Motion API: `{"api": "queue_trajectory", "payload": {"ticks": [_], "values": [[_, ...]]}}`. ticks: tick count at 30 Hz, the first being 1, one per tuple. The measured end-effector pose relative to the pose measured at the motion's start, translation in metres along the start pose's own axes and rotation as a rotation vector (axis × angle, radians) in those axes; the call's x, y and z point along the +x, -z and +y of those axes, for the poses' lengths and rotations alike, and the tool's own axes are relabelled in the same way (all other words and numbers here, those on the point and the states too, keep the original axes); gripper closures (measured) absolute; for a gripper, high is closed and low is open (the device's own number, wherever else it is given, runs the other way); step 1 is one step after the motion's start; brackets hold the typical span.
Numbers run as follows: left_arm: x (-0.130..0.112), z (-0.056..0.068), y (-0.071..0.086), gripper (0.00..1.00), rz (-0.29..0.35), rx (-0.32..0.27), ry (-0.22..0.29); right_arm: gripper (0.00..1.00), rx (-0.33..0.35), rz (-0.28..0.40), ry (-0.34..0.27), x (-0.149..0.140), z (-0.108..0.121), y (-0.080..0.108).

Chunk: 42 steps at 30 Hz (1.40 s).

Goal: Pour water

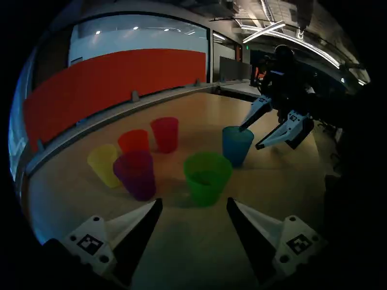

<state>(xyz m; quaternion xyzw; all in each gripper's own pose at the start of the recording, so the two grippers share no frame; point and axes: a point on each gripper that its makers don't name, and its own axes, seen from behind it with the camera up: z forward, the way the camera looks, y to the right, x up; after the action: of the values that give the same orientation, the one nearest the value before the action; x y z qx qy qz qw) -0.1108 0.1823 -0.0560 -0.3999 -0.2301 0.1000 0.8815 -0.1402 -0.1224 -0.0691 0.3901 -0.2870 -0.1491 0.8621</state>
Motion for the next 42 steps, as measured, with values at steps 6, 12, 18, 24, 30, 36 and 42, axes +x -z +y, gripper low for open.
{"api": "queue_trajectory", "payload": {"ticks": [6,12,18,24,30,36,42], "values": [[-0.001,-0.012,0.013,0.01,0.031,0.060,0.033,0.00,-0.046,0.018,-0.019,-0.008,0.006,0.020],[0.005,-0.026,0.025,0.01,0.077,0.126,0.064,0.00,-0.099,0.051,-0.043,-0.006,0.016,0.035],[0.013,-0.046,0.039,0.01,0.131,0.232,0.086,0.00,-0.184,0.103,-0.052,0.003,0.034,0.050],[0.019,-0.064,0.053,0.01,0.194,0.333,0.118,0.00,-0.295,0.193,-0.091,0.026,0.057,0.068],[0.025,-0.077,0.069,0.01,0.255,0.425,0.122,0.00,-0.397,0.273,-0.134,0.039,0.075,0.080],[0.028,-0.088,0.079,0.01,0.295,0.496,0.134,0.00,-0.519,0.328,-0.142,0.047,0.093,0.088],[0.030,-0.097,0.091,0.01,0.332,0.567,0.140,0.00,-0.619,0.392,-0.140,0.059,0.103,0.097]]}}
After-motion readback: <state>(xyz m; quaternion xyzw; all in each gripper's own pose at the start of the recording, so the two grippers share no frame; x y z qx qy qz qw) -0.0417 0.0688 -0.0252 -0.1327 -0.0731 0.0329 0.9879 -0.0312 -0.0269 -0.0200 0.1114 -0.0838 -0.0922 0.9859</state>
